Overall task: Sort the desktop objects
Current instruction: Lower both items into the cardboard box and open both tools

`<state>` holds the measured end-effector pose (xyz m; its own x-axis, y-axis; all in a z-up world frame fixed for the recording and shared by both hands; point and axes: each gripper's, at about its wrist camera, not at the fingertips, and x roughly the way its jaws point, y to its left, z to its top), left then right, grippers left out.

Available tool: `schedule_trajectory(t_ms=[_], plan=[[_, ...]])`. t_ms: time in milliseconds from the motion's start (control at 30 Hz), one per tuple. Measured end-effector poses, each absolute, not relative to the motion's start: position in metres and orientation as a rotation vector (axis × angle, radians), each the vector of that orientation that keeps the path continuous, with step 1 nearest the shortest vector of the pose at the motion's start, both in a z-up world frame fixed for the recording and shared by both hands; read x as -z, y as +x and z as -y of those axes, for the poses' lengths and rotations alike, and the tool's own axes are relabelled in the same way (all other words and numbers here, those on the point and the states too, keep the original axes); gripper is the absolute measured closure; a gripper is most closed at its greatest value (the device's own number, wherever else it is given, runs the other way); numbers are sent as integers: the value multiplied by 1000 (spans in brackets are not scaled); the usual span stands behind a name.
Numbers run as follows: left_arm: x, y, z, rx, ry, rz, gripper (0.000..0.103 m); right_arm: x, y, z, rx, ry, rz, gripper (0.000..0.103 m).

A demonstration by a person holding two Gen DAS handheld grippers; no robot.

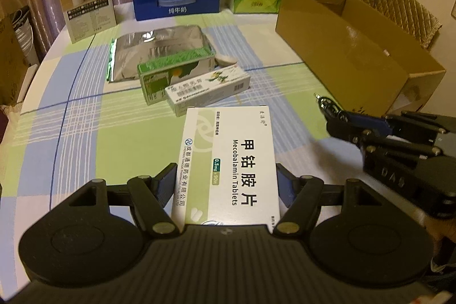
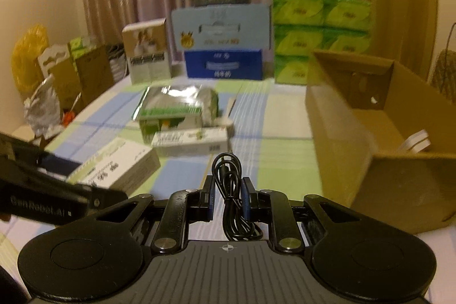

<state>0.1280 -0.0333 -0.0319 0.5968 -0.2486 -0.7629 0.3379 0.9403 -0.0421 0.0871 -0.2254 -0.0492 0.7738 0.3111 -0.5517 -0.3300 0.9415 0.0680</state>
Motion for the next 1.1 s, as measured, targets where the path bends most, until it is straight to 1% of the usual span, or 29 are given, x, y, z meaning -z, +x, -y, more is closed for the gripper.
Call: schedule_trajectory(t_ms=[333, 667, 933, 1100], plan=[[-2, 115, 62, 359, 121, -821, 36, -2, 75, 251, -317, 17, -502, 88], [-32, 106, 102, 408, 143, -769, 36, -35, 68, 288, -279, 42, -438, 88], [-51, 109, 148, 483, 150, -735, 36, -60, 85, 339, -196, 65, -397, 88], [-59, 120, 184, 533, 147, -718, 36, -67, 103, 380, -143, 67, -402, 88]])
